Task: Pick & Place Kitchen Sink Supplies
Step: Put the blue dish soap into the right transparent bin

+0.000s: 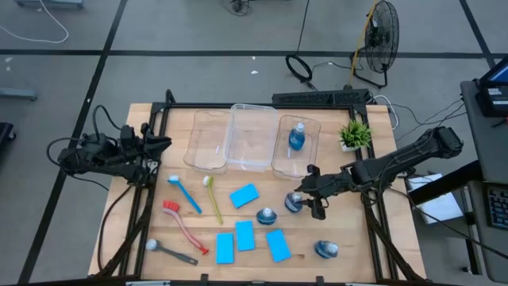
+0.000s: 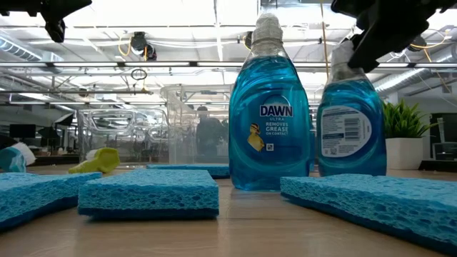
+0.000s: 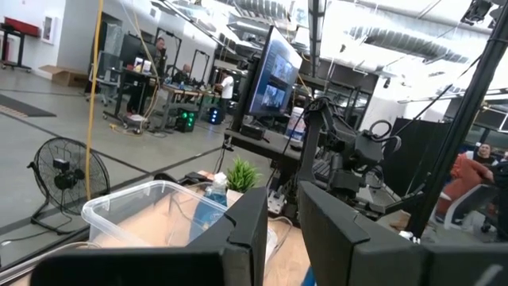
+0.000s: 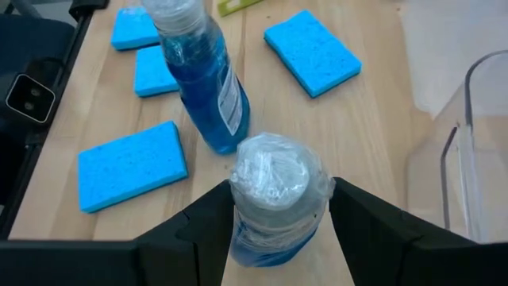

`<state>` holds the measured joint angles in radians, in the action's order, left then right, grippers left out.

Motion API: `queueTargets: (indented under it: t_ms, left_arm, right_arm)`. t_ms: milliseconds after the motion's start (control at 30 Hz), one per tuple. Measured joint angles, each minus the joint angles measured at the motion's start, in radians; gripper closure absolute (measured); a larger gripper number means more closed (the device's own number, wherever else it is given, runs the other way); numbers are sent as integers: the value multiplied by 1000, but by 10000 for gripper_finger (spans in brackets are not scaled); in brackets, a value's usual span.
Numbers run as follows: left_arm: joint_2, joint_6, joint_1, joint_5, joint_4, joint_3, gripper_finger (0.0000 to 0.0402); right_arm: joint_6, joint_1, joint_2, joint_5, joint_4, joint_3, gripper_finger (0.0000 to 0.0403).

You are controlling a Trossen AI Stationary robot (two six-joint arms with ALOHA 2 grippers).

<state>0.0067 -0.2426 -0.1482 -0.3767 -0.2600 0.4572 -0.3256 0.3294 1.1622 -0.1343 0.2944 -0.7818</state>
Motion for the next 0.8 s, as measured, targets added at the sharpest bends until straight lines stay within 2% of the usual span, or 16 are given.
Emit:
queueTargets:
  t_ms: [233, 567, 667, 800]
  left_arm:
    - [0, -1, 0, 0, 0, 0, 325]
    - [0, -3, 0, 0, 0, 0, 325]
    - [0, -5, 0, 0, 0, 0, 325]
    - [0, -6, 0, 0, 0, 0, 325]
  right_arm:
    - [-3, -1, 0, -27, 0, 0, 214]
    - [-2, -1, -1, -27, -2, 0, 276]
    - [-6, -1, -1, -27, -2, 0, 272]
    - [-27, -1, -1, -25, -1, 0, 243]
